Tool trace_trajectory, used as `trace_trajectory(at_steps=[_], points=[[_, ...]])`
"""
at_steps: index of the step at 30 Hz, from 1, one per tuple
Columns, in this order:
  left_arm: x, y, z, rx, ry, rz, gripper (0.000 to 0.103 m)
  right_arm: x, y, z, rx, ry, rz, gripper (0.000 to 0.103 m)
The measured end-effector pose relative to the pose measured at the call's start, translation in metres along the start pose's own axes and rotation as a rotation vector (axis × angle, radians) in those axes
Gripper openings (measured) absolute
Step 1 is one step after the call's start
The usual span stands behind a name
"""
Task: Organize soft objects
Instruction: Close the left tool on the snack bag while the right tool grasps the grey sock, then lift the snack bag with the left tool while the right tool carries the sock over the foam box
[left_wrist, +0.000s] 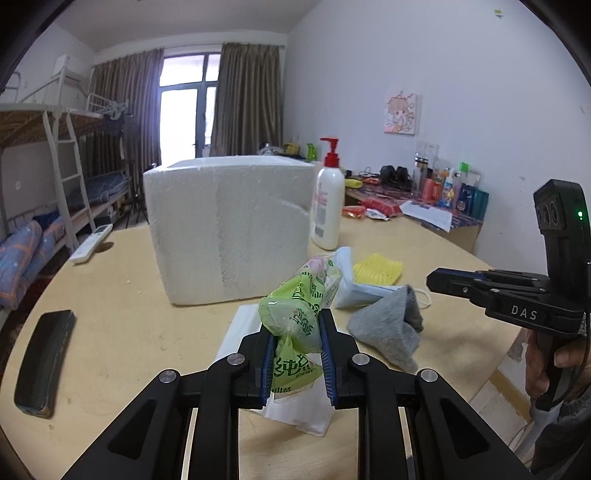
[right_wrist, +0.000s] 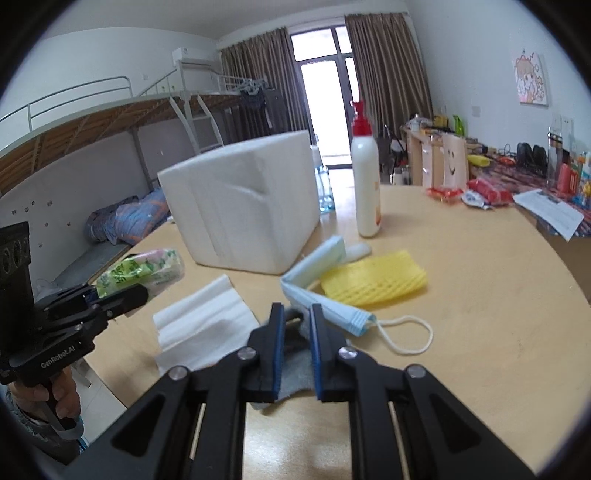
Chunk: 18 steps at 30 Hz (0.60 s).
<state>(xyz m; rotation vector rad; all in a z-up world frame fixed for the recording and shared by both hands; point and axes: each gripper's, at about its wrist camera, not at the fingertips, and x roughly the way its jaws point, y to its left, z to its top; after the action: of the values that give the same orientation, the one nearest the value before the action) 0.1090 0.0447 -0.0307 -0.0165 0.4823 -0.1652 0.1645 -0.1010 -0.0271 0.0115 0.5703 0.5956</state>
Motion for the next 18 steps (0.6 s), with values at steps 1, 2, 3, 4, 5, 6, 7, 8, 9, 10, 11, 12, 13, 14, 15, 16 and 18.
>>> trace_trajectory(at_steps=[1, 2, 3, 4, 5, 6, 7, 8, 9, 10, 11, 12, 13, 14, 15, 16, 18], points=[[0.0, 0.0, -0.001, 0.002, -0.002, 0.004, 0.023, 0.0, 0.001, 0.0, -0.009, 0.005, 0.004, 0.016], [-0.001, 0.0, -0.002, 0.003, -0.002, 0.0, 0.023, 0.002, 0.004, -0.002, -0.02, 0.033, 0.013, 0.016], [-0.001, 0.0, -0.002, 0.002, 0.0, -0.005, 0.023, 0.006, 0.005, -0.004, -0.021, 0.048, 0.019, 0.016], [-0.001, 0.0, -0.003, -0.001, 0.0, -0.003, 0.023, 0.009, 0.007, -0.006, -0.017, 0.058, 0.025, 0.017], [-0.002, 0.001, -0.003, -0.003, 0.002, 0.0, 0.023, 0.015, 0.009, -0.009, -0.022, 0.078, 0.034, 0.021], [-0.002, 0.002, -0.003, -0.004, 0.004, 0.0, 0.023, 0.02, 0.011, -0.011, -0.021, 0.094, 0.033, 0.027], [-0.003, 0.003, -0.004, -0.007, 0.003, 0.004, 0.023, 0.025, 0.012, -0.012, -0.017, 0.104, 0.022, 0.045], [-0.003, 0.004, -0.003, -0.007, 0.005, 0.007, 0.023, 0.028, 0.014, -0.014, -0.022, 0.106, 0.019, 0.061], [-0.003, 0.004, -0.004, -0.005, 0.007, 0.005, 0.023, 0.029, 0.015, -0.015, -0.027, 0.099, 0.02, 0.066], [-0.003, 0.006, -0.004, -0.008, 0.008, 0.009, 0.023, 0.03, 0.016, -0.015, -0.029, 0.09, 0.013, 0.07], [-0.003, 0.006, -0.004, -0.009, 0.009, 0.01, 0.023, 0.032, 0.017, -0.014, -0.031, 0.09, 0.012, 0.07], [-0.003, 0.007, -0.004, -0.011, 0.009, 0.008, 0.023, 0.033, 0.017, -0.013, -0.029, 0.092, 0.008, 0.07], [-0.003, 0.008, -0.005, -0.014, 0.01, 0.007, 0.023, 0.037, 0.016, -0.013, -0.026, 0.099, -0.004, 0.07], [-0.003, 0.008, -0.005, -0.014, 0.011, 0.007, 0.023, 0.04, 0.016, -0.013, -0.029, 0.107, -0.013, 0.07], [-0.003, 0.008, -0.005, -0.012, 0.011, 0.007, 0.023, 0.042, 0.016, -0.015, -0.031, 0.115, -0.018, 0.07], [-0.003, 0.009, -0.005, -0.011, 0.011, 0.007, 0.023, 0.045, 0.015, -0.016, -0.031, 0.123, -0.024, 0.07], [-0.003, 0.009, -0.006, -0.016, 0.014, 0.006, 0.023, 0.052, 0.014, -0.016, -0.035, 0.138, -0.031, 0.07]])
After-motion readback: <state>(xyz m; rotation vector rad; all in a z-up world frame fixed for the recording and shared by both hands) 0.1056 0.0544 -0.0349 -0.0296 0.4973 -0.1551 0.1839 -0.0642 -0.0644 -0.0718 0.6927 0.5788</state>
